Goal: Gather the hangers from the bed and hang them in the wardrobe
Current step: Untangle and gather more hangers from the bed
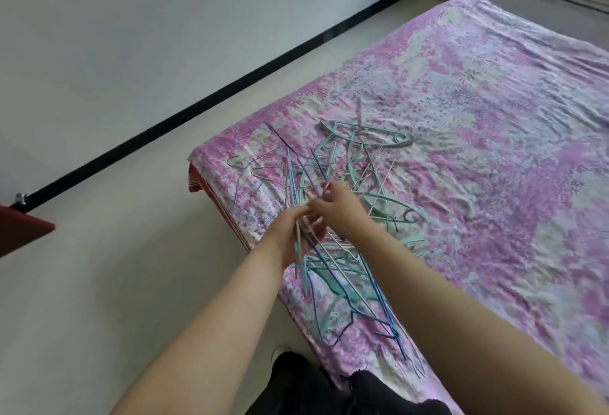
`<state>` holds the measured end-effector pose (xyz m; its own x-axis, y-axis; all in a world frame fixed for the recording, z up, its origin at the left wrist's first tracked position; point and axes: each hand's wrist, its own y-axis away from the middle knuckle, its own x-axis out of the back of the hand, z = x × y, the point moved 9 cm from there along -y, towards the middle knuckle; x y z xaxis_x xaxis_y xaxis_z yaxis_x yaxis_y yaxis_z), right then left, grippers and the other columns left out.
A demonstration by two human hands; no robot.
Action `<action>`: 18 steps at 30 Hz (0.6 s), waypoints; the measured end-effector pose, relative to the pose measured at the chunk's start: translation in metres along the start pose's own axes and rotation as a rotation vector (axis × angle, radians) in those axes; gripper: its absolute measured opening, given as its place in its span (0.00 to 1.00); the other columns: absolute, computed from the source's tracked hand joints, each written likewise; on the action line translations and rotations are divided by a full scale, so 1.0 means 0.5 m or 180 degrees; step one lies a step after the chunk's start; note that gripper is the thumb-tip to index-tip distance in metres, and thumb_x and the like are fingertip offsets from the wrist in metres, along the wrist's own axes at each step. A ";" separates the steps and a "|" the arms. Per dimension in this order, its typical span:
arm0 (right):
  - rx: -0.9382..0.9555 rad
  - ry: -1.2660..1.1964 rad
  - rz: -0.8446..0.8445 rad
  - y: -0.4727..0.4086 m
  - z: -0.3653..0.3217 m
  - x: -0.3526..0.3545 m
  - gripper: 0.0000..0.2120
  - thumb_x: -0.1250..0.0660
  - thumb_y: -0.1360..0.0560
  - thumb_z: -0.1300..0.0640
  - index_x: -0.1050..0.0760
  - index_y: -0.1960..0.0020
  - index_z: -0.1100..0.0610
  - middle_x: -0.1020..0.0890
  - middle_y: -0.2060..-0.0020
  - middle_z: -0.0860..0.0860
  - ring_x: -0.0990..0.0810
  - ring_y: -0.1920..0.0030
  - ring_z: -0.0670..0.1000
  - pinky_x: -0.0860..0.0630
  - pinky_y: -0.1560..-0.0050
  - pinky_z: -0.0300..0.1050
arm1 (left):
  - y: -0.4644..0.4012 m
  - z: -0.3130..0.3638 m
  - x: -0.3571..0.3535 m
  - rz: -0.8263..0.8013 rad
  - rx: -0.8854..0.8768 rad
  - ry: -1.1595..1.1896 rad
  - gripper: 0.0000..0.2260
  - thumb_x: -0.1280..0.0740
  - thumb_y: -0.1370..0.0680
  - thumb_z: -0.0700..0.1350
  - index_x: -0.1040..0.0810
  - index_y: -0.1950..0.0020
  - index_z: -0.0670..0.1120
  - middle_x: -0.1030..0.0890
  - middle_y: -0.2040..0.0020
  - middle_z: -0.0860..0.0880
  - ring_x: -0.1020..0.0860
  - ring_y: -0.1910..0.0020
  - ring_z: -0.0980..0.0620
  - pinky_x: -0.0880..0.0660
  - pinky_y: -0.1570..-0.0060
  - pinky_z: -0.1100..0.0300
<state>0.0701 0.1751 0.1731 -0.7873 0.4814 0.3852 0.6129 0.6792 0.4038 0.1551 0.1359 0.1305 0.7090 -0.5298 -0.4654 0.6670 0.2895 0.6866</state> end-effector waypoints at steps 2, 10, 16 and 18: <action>0.0115 0.1435 0.0016 0.016 0.015 -0.005 0.11 0.39 0.23 0.49 0.29 0.48 0.57 0.21 0.58 0.53 0.21 0.56 0.56 0.24 0.53 0.48 | -0.003 -0.012 0.021 0.0099 0.0067 -0.0184 0.06 0.36 0.23 0.42 0.22 0.56 0.40 0.20 0.68 0.46 0.21 0.70 0.51 0.22 0.65 0.58; 0.1978 0.1494 0.0036 0.133 -0.056 -0.111 0.10 0.37 0.25 0.52 0.25 0.58 0.59 0.24 0.57 0.53 0.25 0.56 0.56 0.31 0.63 0.46 | -0.023 -0.020 0.064 0.0117 0.0541 -0.0155 0.15 0.31 0.27 0.52 0.22 0.61 0.40 0.21 0.69 0.47 0.21 0.73 0.52 0.23 0.71 0.63; 0.2103 0.0479 0.0516 0.134 0.017 -0.084 0.14 0.37 0.24 0.45 0.19 0.49 0.52 0.18 0.53 0.49 0.21 0.51 0.49 0.26 0.53 0.41 | -0.013 -0.025 0.123 0.0244 0.0690 -0.0459 0.05 0.32 0.30 0.42 0.20 0.58 0.41 0.23 0.70 0.49 0.26 0.74 0.54 0.27 0.71 0.63; 0.1276 -0.0179 0.1021 0.087 0.110 -0.043 0.08 0.37 0.23 0.52 0.23 0.49 0.54 0.19 0.54 0.50 0.22 0.54 0.50 0.25 0.53 0.44 | -0.011 -0.029 0.154 0.0392 0.0713 -0.0306 0.07 0.39 0.24 0.39 0.23 0.59 0.40 0.21 0.70 0.48 0.25 0.76 0.55 0.25 0.71 0.64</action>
<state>0.1101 0.2250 0.1367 -0.5731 0.7219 0.3879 0.7588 0.6462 -0.0815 0.2093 0.1052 0.0829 0.7495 -0.5779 -0.3230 0.5023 0.1785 0.8461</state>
